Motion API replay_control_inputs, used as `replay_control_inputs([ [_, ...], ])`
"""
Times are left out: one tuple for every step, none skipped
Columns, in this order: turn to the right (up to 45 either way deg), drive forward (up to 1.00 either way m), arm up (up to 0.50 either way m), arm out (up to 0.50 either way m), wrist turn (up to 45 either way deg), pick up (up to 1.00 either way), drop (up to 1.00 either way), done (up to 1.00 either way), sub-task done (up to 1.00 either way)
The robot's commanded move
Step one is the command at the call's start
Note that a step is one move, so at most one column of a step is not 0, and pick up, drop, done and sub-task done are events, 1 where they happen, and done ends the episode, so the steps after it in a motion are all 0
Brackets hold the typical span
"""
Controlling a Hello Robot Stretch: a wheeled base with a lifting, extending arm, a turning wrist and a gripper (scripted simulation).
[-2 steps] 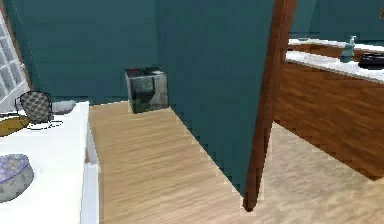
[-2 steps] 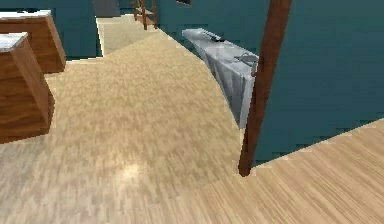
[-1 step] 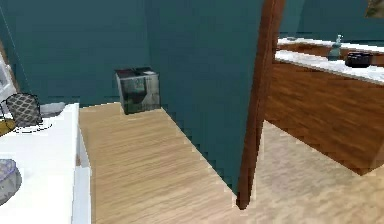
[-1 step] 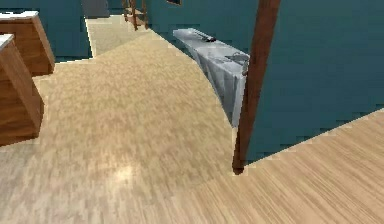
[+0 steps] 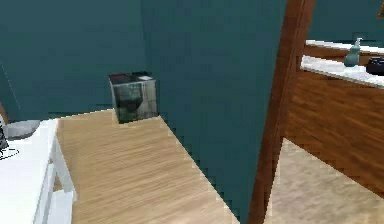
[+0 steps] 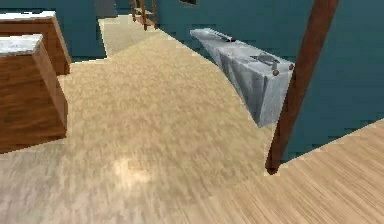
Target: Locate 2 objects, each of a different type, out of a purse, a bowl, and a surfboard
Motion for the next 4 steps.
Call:
replay_control_inputs([
  [45.0,0.00,0.00,0.00,0.0,0.00,0.00,0.00,0.00],
  [45.0,0.00,0.00,0.00,0.0,0.00,0.00,0.00,0.00],
  [3.0,0.00,0.00,0.00,0.0,0.00,0.00,0.00,0.00],
  [0.0,0.10,0.00,0.00,0.0,0.00,0.00,0.00,0.00],
])
